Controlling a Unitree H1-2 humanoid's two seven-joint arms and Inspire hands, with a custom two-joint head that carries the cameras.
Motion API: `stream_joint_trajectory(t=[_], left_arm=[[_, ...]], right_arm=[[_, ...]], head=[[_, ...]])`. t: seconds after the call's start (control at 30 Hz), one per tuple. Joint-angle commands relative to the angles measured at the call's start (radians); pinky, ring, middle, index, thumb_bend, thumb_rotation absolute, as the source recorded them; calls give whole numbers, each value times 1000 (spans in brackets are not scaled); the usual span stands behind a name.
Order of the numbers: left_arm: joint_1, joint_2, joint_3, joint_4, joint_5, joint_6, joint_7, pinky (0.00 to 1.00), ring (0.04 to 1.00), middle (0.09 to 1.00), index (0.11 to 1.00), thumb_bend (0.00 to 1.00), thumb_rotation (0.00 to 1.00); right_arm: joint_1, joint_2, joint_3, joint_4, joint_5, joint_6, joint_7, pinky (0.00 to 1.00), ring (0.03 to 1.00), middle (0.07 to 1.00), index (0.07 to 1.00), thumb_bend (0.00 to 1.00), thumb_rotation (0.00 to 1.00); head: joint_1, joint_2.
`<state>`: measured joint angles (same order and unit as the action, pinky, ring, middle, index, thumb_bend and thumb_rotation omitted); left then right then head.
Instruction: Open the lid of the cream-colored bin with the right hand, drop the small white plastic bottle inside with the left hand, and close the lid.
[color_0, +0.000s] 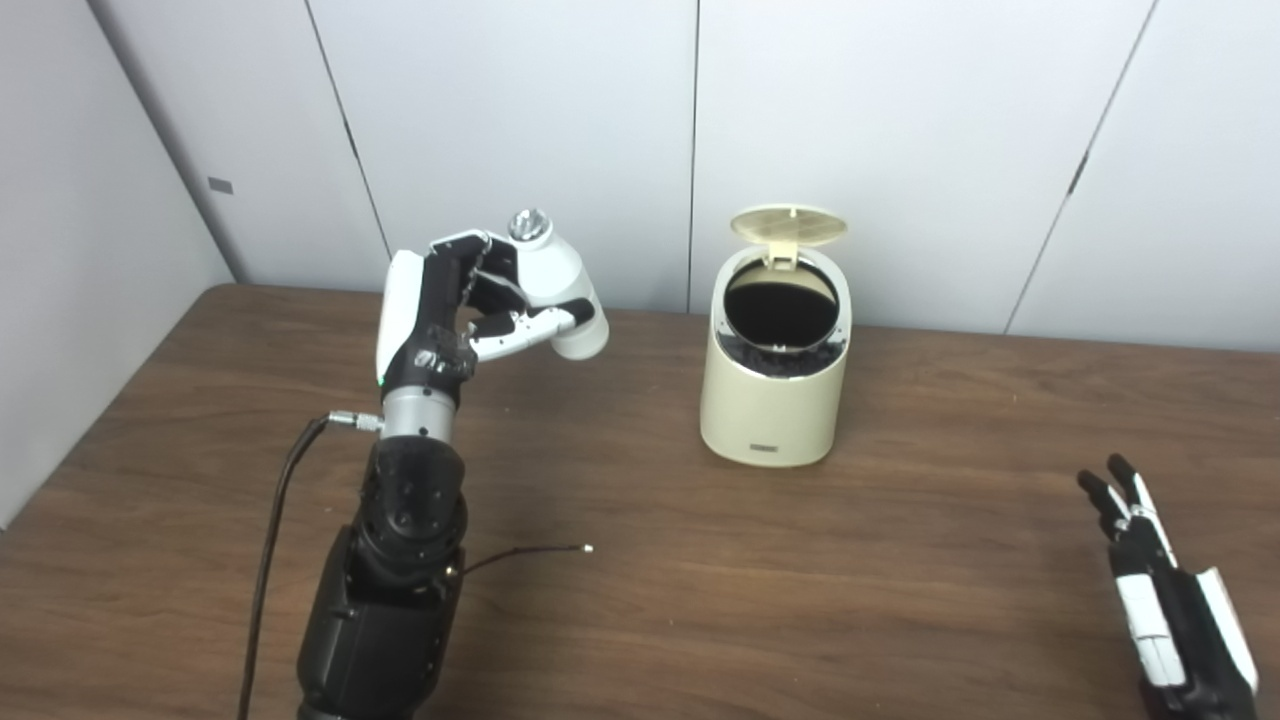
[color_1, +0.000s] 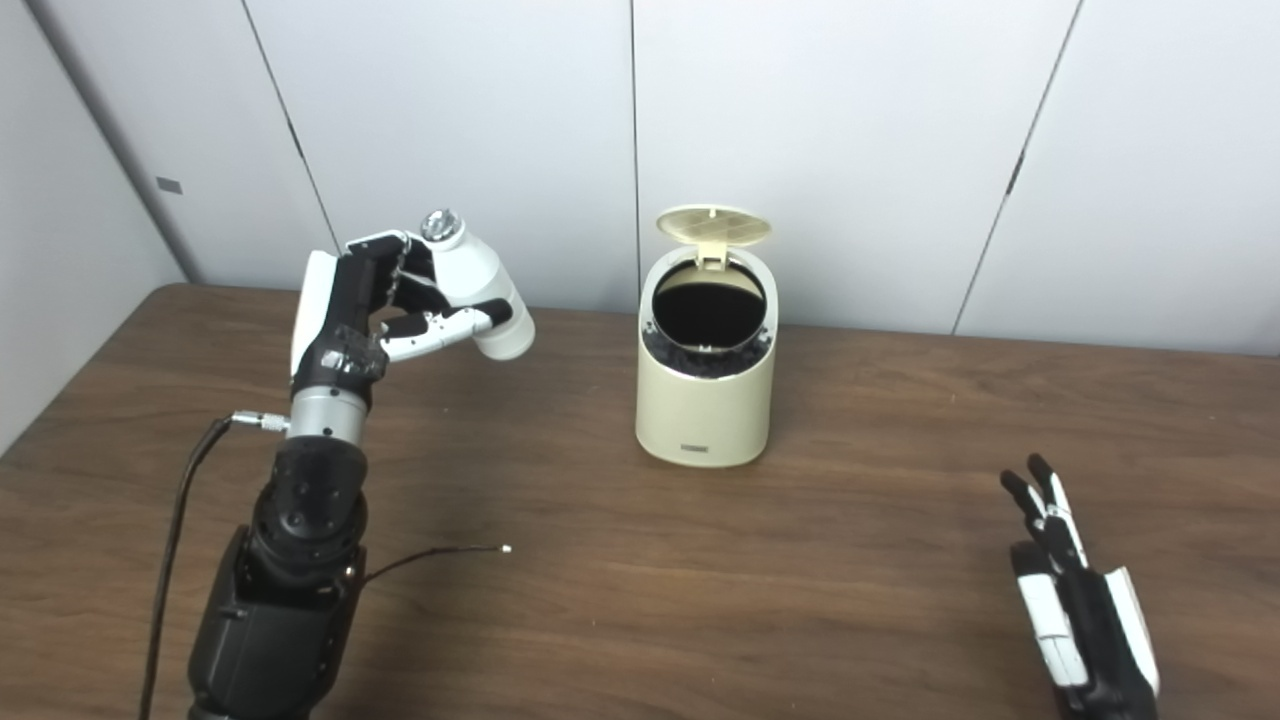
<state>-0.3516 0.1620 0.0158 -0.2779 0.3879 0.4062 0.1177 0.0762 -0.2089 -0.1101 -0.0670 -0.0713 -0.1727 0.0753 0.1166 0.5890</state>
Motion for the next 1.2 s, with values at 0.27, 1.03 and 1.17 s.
stream_joint_trajectory(t=[0.27, 1.03, 1.17], left_arm=[[-57, -41, -20, -40, 20, -85, 19, 470, 472, 502, 468, 502, 0], [-91, -118, -49, 48, 9, -277, 48, 357, 455, 488, 466, 477, 0], [-96, -136, -65, 67, 34, -288, 64, 351, 462, 492, 465, 477, 0]], right_arm=[[29, 54, 22, 48, 19, -2, -16, 1000, 985, 942, 986, 655, 1000], [18, 79, 34, 95, 14, -26, -25, 1000, 989, 948, 988, 672, 1000], [15, 82, 38, 100, -2, -26, -34, 1000, 988, 948, 986, 626, 1000]], head=[[-11, 5], [-42, -14], [-52, -15]])
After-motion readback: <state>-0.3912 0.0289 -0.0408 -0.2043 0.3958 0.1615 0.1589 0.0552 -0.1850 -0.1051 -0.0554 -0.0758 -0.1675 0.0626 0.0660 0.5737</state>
